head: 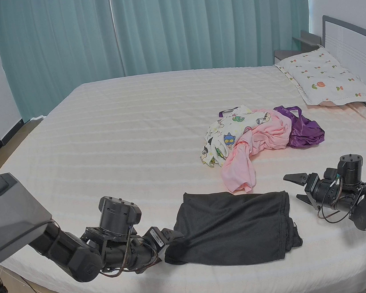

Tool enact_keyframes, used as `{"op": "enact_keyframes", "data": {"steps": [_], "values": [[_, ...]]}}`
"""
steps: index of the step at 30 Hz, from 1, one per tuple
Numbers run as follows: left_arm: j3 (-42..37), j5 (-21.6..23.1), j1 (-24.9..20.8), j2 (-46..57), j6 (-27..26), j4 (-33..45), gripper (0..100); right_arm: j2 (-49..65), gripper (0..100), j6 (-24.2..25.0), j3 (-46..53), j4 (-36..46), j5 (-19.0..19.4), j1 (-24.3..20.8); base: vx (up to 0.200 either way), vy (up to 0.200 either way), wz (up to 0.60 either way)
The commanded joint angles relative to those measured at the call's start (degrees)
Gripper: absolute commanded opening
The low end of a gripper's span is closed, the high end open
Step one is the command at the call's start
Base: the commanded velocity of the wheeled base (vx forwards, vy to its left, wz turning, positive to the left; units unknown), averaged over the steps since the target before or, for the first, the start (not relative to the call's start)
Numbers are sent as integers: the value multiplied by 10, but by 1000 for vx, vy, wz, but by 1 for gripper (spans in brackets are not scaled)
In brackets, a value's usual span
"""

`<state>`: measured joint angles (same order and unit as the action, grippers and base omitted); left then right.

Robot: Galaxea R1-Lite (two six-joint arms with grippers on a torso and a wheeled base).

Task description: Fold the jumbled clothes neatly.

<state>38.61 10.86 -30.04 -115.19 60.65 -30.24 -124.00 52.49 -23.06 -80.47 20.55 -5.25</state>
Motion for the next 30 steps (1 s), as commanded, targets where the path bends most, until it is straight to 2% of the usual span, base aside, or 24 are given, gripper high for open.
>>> {"op": "enact_keyframes", "data": {"steps": [1, 3, 6, 7, 8, 10, 13, 15, 18, 20, 25, 30], "values": [[-12, 0, 45, 92, 0, 4, 100, 68, 100, -13, 11, 7, 0, 9, 0, 0, 0], [-18, 0, 58, 118, -1, 3, 100, 89, 100, -16, 14, 12, 0, 12, 0, 0, 0], [-43, 2, 108, 237, -8, 4, 100, 212, 100, -17, 32, 83, 0, 38, 0, 0, 0], [-45, 2, 111, 246, -10, 4, 100, 222, 100, -17, 34, 90, 0, 40, 0, 0, 0], [-59, 2, 129, 303, -21, 6, 100, 287, 100, -20, 45, 136, -1, 52, 0, 0, 0], [-73, 2, 141, 356, -35, 16, 100, 346, 100, -30, 56, 174, -1, 62, 0, 0, 0], [-95, 1, 157, 436, -62, 40, 100, 442, 100, -66, 79, 231, -2, 75, 0, 0, 0], [-121, 1, 174, 510, -84, 58, 100, 542, 100, -114, 101, 291, -2, 91, 0, 0, 0], [-136, 1, 183, 549, -98, 63, 100, 596, 100, -141, 108, 329, -2, 102, 0, 0, 0], [-173, 0, 195, 629, -142, 87, 100, 710, 100, -199, 116, 421, -4, 126, 0, 0, 0], [-211, -4, 197, 747, -192, 138, 100, 865, 100, -246, 131, 543, -3, 139, 0, 0, 0], [-222, -47, 197, 876, -227, 212, 100, 994, 100, -272, 136, 672, -2, 129, 0, 0, 0]]}}
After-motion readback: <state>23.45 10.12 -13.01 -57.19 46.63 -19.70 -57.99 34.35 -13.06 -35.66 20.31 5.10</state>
